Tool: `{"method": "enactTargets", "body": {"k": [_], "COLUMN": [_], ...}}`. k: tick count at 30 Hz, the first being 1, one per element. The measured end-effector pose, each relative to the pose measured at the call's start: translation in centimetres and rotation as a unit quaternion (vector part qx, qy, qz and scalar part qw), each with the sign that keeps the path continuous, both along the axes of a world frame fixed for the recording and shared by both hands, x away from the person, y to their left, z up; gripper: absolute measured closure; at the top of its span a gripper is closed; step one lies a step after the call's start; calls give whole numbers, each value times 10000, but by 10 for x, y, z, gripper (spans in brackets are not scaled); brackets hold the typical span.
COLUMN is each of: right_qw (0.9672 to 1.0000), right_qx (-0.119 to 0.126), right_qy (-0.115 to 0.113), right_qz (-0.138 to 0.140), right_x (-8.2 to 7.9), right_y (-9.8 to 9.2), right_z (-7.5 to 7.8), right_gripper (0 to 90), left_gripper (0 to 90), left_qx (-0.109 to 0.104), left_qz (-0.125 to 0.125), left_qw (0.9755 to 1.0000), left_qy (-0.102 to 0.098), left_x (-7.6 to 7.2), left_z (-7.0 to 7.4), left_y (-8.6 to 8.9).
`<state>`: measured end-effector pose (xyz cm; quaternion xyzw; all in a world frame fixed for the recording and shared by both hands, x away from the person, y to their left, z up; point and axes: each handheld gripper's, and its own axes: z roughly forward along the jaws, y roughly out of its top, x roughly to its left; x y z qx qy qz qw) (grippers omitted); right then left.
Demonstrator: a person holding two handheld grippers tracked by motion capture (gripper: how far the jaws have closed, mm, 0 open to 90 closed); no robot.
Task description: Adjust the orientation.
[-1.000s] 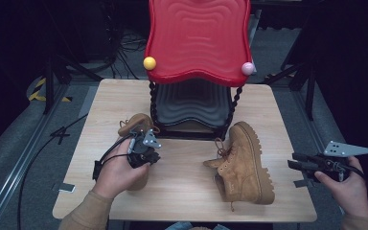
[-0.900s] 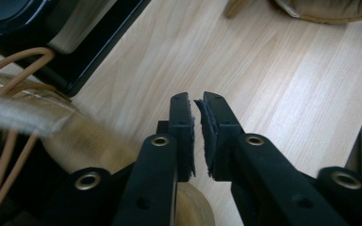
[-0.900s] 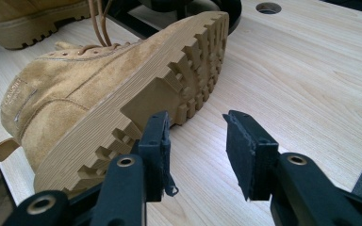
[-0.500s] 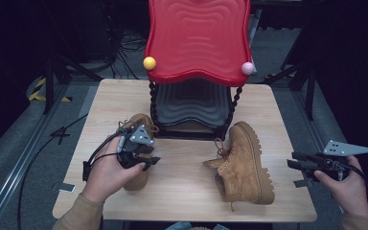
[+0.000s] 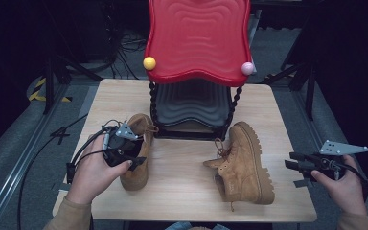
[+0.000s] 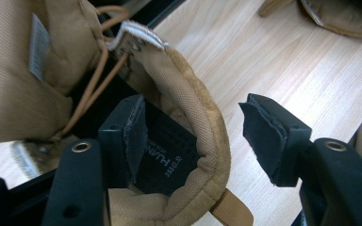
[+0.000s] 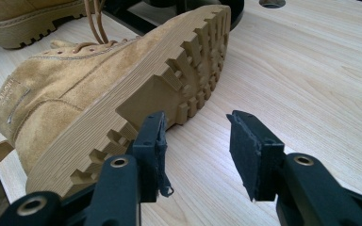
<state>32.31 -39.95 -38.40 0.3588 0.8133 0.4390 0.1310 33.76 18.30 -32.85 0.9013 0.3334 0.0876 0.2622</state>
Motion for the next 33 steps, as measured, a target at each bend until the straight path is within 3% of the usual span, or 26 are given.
{"method": "enactTargets", "body": {"k": [8, 11, 14, 18, 19, 20, 21, 23, 25, 26, 31, 33], "right_qw": [10000, 10000, 10000, 10000, 10000, 10000, 10000, 10000, 10000, 10000, 9999, 9999], "right_qx": [-10, 22, 23, 47, 48, 46, 51, 39, 34, 20, 36, 21], "right_qy": [16, 35, 30, 37, 33, 38, 48, 62, 85, 82, 96, 103], "right_qz": [9, 9, 1, -6, -7, -2, 3, 2, 12, 22, 19, 37], "right_x": [2, 3, 3, 3, 4, 4, 4, 4, 5, 5, 5, 6], "right_y": [2, 3, 3, 5, 5, 6, 6, 8, 9, 9, 9, 10], "right_z": [-3, -4, -5, -5, -5, -6, -6, -7, -8, -8, -9, -10], "right_gripper": [554, 550, 545, 540, 537, 536, 534, 533, 532, 532, 530, 528], "left_gripper": [420, 408, 402, 387, 386, 383, 371, 351, 362, 370, 396, 397], "left_qx": [-41, 131, 30, 134, 129, -40, -127, -7, 22, -116, -278, -223], "left_qz": [-184, -217, -177, -59, -109, -238, -268, -275, -232, -99, -38, -90], "left_qw": [9996, 9992, 9996, 9997, 9998, 9996, 9994, 9995, 9995, 9988, 9979, 9973], "left_qy": [187, 318, 240, 177, 65, -162, -198, -129, 235, 456, 588, 701], "left_x": [16, 21, 24, 25, 25, 26, 28, 32, 35, 36, 37, 37], "left_z": [-21, -29, -28, -29, -30, -32, -34, -42, -51, -52, -54, -56], "left_y": [-5, -8, -9, -13, -13, -14, -15, -19, -22, -22, -18, -19]}}
